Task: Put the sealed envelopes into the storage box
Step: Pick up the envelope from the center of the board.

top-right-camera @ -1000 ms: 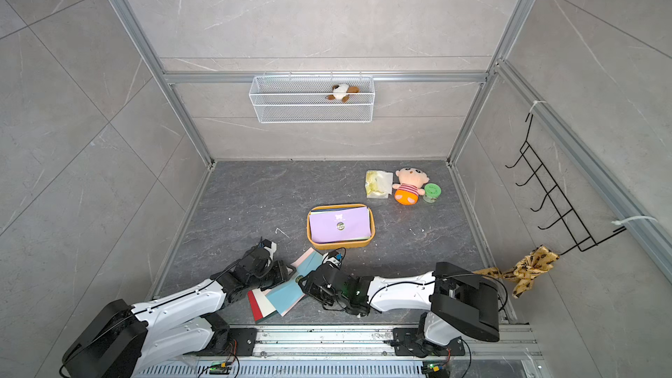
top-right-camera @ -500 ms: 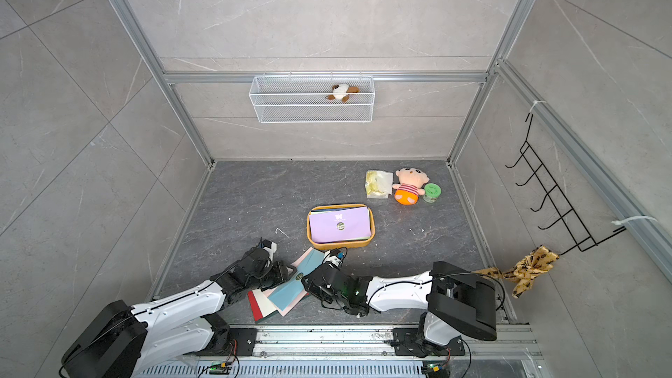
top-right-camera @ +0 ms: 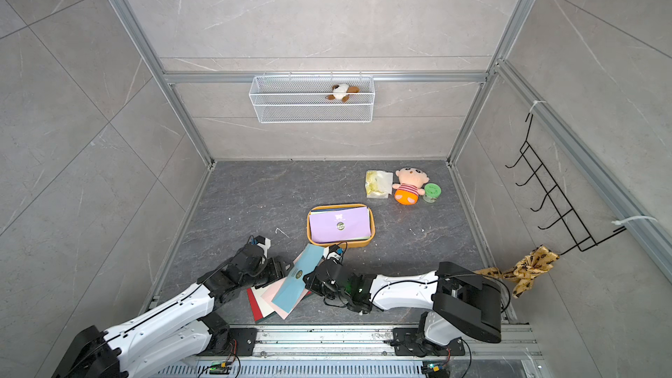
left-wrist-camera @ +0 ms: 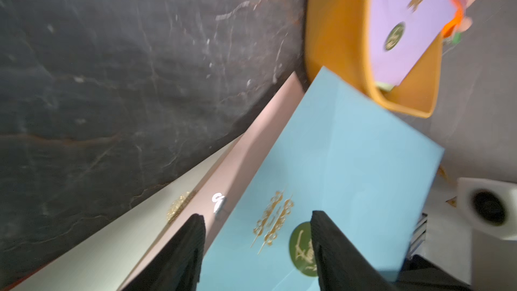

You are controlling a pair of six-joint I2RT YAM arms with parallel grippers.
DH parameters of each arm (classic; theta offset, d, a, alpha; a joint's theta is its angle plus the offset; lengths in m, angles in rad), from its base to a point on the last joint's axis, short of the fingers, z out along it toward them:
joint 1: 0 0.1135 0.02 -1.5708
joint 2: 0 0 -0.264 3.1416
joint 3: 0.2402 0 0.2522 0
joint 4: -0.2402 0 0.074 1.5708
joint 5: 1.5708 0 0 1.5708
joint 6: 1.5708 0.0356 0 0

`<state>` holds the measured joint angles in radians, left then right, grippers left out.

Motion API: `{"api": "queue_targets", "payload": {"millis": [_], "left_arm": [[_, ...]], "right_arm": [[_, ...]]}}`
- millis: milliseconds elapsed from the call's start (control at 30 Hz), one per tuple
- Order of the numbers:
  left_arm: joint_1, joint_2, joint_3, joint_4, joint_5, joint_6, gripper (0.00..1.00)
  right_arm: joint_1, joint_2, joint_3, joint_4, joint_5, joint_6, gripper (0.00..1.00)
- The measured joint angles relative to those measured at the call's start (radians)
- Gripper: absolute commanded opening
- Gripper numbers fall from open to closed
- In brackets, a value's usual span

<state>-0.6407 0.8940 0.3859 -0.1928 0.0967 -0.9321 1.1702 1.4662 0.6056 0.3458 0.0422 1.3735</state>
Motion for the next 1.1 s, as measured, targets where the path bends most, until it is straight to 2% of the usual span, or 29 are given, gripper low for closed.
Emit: {"api": "queue_targets", "payload": {"millis": [133,267,433,633,800,1033,1100], "left_arm": [[0.042,-0.072,0.131,-0.07,-0.019,0.054,0.75],[0.085,-0.106,0.189,-0.072,0.013,0.121,0.76],[0.154,-0.091,0.188,-0.055,0.154,0.17,0.76],[0.172,-0.092,0.109,0.108,0.368,0.145,0.67],[0.172,-0.129,0.026,0.272,0.497,0.077,0.53],[0.177,-0.146,0.015,0.372,0.558,0.032,0.18],[0.176,-0.144,0.029,0.365,0.56,0.039,0.08]], "right_arm": [[-0.043,-0.08,0.0,-0.006,-0.086,-0.136,0.0],[-0.111,-0.17,0.0,-0.027,-0.18,-0.277,0.0],[-0.23,-0.244,0.01,-0.045,-0.344,-0.435,0.0],[-0.322,-0.266,0.018,-0.028,-0.529,-0.514,0.0],[-0.368,-0.246,0.017,0.082,-0.64,-0.489,0.0],[-0.404,-0.222,0.013,0.153,-0.706,-0.453,0.0],[-0.408,-0.215,0.013,0.15,-0.712,-0.453,0.22]]}}
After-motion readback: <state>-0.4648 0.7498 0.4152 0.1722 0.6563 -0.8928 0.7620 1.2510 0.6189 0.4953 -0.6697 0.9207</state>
